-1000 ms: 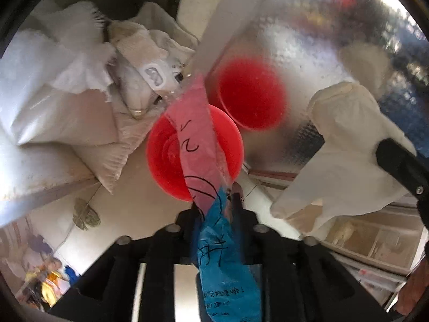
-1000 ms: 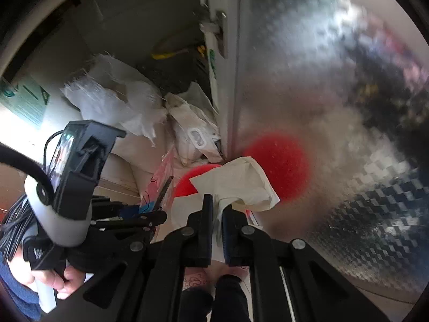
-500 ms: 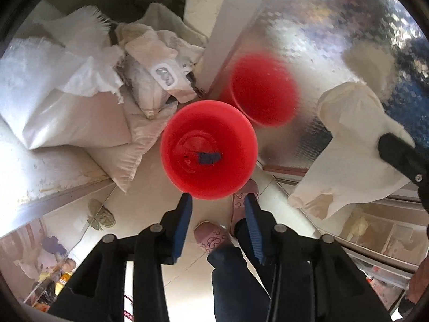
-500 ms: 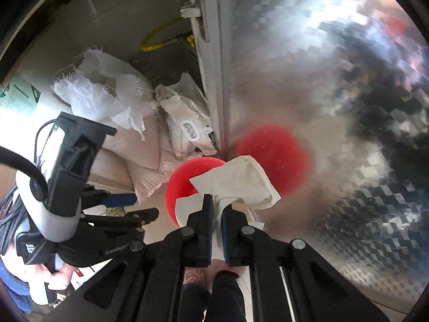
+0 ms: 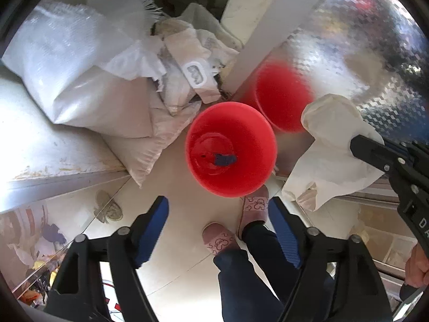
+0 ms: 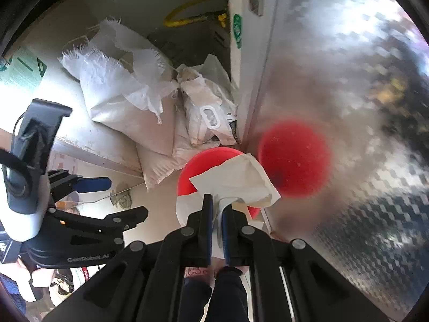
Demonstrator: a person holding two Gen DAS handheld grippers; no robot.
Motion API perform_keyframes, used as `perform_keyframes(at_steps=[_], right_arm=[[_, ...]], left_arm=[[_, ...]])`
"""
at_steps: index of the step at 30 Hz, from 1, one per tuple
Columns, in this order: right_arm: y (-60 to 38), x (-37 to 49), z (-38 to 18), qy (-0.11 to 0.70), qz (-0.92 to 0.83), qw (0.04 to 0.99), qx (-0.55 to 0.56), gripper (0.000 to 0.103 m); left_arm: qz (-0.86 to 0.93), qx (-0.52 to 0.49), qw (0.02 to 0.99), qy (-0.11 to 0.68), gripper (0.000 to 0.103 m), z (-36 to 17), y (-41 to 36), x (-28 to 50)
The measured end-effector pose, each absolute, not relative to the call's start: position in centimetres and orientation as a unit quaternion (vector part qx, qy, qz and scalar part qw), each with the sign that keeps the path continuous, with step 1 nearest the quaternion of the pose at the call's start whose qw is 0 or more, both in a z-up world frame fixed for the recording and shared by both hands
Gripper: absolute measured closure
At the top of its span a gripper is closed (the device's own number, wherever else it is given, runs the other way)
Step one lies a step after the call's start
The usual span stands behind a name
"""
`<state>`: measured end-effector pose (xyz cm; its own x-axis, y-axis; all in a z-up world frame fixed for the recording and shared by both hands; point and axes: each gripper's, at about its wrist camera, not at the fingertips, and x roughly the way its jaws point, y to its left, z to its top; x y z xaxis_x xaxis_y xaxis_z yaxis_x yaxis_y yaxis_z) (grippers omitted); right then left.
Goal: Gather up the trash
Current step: 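Open both grippers over the red bucket, dropping bag and glove, then raise both tools back up to the counter items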
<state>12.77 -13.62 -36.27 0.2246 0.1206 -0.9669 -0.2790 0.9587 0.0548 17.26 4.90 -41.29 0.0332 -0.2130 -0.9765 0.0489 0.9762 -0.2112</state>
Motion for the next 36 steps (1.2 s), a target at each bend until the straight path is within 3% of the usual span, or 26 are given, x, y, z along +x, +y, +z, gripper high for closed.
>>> perform_keyframes(at_steps=[9, 12, 14, 26, 36], right_arm=[[-12.3, 13.0, -37.6, 0.621, 0.142, 0.766, -0.081, 0.096], [-12.1, 12.9, -37.8, 0.624, 0.141, 0.763, -0.088, 0.074], [-12.2, 12.6, -37.8, 0.623, 0.139, 0.764, -0.09, 0.047], [-12.6, 10.5, -35.1, 0.618, 0.129, 0.769, -0.104, 0.027], [-12.6, 8.2, -25.1, 0.602, 0.113, 0.784, -0.102, 0.024]], left_arm=[[-0.074, -0.054, 0.719, 0.69, 0.021, -41.4, 5.9, 16.4], [-0.069, -0.05, 0.72, 0.689, 0.021, -41.5, 6.0, 16.1], [-0.068, -0.047, 0.722, 0.687, 0.021, -41.3, 5.9, 15.9], [-0.062, -0.042, 0.735, 0.674, 0.021, -36.8, 5.7, 13.2], [-0.049, -0.03, 0.776, 0.628, 0.021, -23.3, 5.8, 11.0]])
